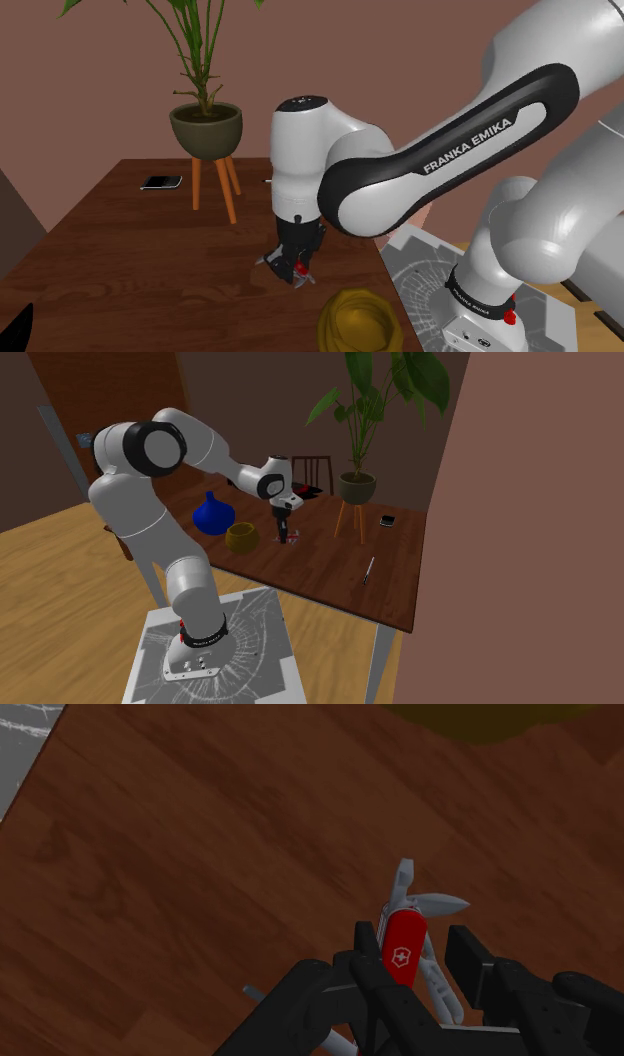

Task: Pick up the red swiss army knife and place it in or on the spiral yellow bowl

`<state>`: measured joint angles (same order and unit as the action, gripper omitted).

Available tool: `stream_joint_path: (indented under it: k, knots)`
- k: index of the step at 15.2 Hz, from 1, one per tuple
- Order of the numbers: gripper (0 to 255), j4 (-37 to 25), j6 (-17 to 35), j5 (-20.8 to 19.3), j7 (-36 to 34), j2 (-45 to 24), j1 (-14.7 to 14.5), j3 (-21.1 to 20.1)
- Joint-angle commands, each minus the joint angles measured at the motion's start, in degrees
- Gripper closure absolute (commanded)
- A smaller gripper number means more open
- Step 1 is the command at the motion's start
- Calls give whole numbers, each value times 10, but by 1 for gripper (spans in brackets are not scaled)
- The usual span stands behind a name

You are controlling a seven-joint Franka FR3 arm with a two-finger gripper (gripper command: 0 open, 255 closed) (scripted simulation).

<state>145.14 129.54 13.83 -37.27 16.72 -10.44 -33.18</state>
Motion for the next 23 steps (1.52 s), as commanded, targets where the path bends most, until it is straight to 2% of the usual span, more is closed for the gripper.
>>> stream_joint_path:
  k: [1, 23]
  knots:
    - [255, -9, -17, 1, 1, 8, -1, 3]
    - [255, -124, -205, 3, 10, 84, -4, 44]
